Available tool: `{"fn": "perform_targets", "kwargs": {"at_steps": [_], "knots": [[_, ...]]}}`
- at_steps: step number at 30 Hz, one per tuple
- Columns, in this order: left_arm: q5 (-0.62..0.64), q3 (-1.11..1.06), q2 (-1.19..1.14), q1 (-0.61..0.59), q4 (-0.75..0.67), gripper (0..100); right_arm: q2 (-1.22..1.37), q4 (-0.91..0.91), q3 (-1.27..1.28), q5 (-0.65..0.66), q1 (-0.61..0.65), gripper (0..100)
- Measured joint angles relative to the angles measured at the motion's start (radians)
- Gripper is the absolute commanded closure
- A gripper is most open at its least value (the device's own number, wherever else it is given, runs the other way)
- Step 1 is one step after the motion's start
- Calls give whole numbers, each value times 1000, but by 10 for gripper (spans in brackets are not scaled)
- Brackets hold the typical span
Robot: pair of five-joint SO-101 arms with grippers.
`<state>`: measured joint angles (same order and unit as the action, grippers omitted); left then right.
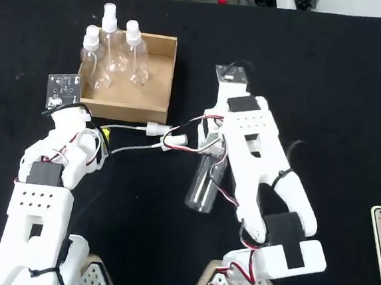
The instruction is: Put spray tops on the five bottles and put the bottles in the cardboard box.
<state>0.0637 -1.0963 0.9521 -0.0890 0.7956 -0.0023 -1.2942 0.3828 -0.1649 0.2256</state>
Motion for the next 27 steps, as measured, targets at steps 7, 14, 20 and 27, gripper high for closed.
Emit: {"fn": "perform_targets", "kwargs": {"at_steps": [7,14,20,27], "knots": [[0,0,0,0,0,848,-78,-32,29,0,0,836],[0,0,0,0,0,848,-345,-31,201,0,80,789],[0,0,0,0,0,848,-344,60,270,-63,127,781],[0,0,0,0,0,848,-212,44,259,-92,127,719]]}}
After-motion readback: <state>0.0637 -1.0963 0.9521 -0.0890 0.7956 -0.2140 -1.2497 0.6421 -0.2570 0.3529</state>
